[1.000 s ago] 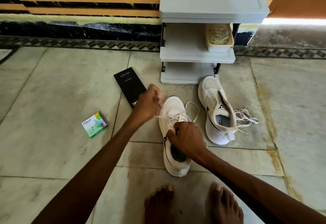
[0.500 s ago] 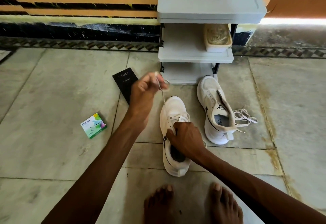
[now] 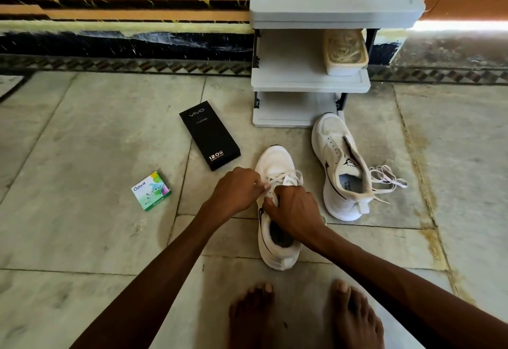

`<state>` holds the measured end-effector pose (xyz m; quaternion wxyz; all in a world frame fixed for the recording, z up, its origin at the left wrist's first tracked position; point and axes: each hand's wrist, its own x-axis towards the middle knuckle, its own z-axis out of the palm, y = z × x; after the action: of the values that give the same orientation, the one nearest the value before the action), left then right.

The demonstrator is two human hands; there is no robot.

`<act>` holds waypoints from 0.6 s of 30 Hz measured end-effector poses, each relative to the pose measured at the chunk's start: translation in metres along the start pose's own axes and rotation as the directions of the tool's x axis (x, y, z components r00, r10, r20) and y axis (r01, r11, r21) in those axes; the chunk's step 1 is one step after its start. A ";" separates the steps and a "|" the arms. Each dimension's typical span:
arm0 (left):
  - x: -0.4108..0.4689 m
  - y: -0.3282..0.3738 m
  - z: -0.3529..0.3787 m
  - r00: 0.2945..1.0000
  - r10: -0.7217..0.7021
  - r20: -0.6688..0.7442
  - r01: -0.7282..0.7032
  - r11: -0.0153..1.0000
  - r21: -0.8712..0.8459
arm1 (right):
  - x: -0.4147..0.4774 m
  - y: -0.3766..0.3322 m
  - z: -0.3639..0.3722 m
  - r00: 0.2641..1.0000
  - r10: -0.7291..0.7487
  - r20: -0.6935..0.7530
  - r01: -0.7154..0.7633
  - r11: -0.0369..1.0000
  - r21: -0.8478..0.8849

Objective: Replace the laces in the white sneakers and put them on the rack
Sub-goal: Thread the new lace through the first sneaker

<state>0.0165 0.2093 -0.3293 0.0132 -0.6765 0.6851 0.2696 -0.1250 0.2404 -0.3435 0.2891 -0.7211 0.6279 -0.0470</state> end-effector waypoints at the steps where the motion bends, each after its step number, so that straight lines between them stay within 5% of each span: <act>1: 0.000 0.000 -0.005 1.000 0.018 0.013 -0.017 0.998 -0.053 | 0.000 -0.001 -0.002 1.000 0.002 0.011 -0.002 1.000 -0.004; 3: -0.002 0.003 -0.018 0.997 0.065 0.032 -0.051 0.944 -0.327 | 0.000 -0.001 -0.004 1.000 0.004 0.031 -0.004 1.000 -0.011; 6: -0.010 0.011 -0.052 0.988 0.138 -0.065 -0.135 0.596 -0.791 | -0.002 0.000 -0.006 1.000 -0.006 0.015 0.006 0.999 -0.031; 8: -0.013 0.015 -0.072 0.968 0.179 -0.176 -0.238 0.434 -0.869 | -0.002 0.000 -0.006 1.000 -0.013 0.018 0.014 0.999 -0.038; 11: -0.013 0.025 -0.073 0.948 0.208 -0.240 -0.306 0.393 -0.867 | -0.003 -0.002 -0.006 0.999 -0.020 0.028 0.021 0.999 -0.042; 15: -0.008 0.033 -0.042 0.985 0.134 -0.106 -0.138 0.253 -0.958 | -0.003 -0.002 -0.006 1.000 -0.021 0.012 0.022 0.998 -0.055; 16: -0.007 0.032 -0.033 0.991 0.099 -0.088 -0.111 0.257 -0.960 | -0.004 -0.002 -0.006 1.000 -0.018 0.014 0.019 0.999 -0.049; 17: -0.004 0.028 -0.025 0.992 0.043 -0.120 -0.127 0.376 -0.918 | -0.003 -0.002 -0.006 1.000 -0.014 0.020 0.015 0.999 -0.041; 18: -0.001 0.022 -0.018 0.981 0.002 -0.192 -0.155 0.597 -0.787 | -0.003 -0.002 -0.006 1.000 -0.003 0.027 0.004 0.999 -0.035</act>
<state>0.0023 0.2018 -0.3061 -0.3610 -0.6006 0.5201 0.4883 -0.1267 0.2416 -0.3369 0.2849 -0.7277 0.6234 -0.0267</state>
